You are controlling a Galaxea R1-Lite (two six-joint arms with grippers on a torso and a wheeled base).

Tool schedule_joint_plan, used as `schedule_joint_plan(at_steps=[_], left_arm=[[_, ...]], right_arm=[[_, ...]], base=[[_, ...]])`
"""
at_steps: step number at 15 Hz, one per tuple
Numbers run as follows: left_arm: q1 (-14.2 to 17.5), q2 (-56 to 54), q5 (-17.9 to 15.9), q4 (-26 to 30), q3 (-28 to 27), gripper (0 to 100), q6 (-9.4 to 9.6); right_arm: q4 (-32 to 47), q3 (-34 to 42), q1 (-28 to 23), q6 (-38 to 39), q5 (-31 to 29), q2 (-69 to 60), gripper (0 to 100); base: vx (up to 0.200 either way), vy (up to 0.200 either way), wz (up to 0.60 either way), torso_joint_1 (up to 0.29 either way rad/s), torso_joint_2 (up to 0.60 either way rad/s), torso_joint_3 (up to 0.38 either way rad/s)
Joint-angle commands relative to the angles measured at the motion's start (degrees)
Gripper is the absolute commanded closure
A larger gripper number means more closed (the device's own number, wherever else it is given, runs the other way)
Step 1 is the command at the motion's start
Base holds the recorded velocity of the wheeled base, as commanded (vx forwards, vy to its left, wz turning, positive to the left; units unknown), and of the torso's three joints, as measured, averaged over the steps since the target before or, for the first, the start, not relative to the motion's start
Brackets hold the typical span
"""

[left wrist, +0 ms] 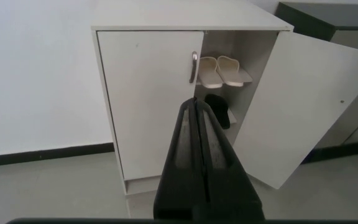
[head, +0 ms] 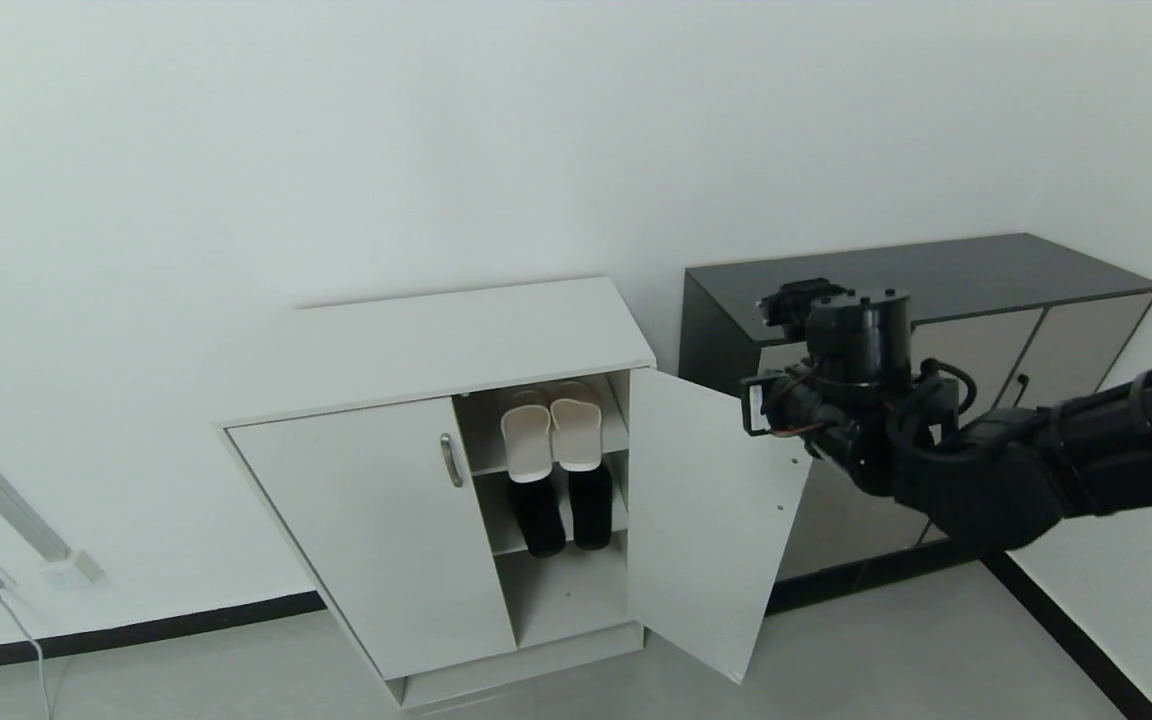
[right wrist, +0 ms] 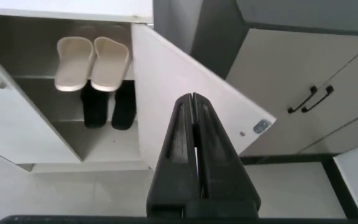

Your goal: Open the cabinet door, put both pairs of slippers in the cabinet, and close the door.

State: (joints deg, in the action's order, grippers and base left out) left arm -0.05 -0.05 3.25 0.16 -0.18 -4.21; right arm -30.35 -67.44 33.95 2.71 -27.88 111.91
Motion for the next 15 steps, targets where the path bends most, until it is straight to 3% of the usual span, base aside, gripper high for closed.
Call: schedule_joint_plan(at_steps=[1,4,7,15], left_arm=[[0.0,0.0,0.0,0.0,0.0,100,-0.01],[0.0,0.0,0.0,0.0,0.0,100,-0.10],[0.0,0.0,0.1,0.0,0.0,100,-0.10],[0.0,0.0,0.1,0.0,0.0,100,-0.10]], right_arm=[[10.0,-12.8,-5.2,3.7,4.7,5.6,100],[16.7,-21.8,-8.6,6.3,8.3,11.2,100],[16.6,-26.1,-11.1,6.8,9.2,16.9,100],[16.4,-26.9,-12.9,8.7,11.1,21.4,100]], base=[[0.000,0.000,0.00,0.000,0.00,0.000],[0.000,0.000,0.00,0.000,0.00,0.000],[0.000,0.000,0.00,0.000,0.00,0.000],[0.000,0.000,0.00,0.000,0.00,0.000]])
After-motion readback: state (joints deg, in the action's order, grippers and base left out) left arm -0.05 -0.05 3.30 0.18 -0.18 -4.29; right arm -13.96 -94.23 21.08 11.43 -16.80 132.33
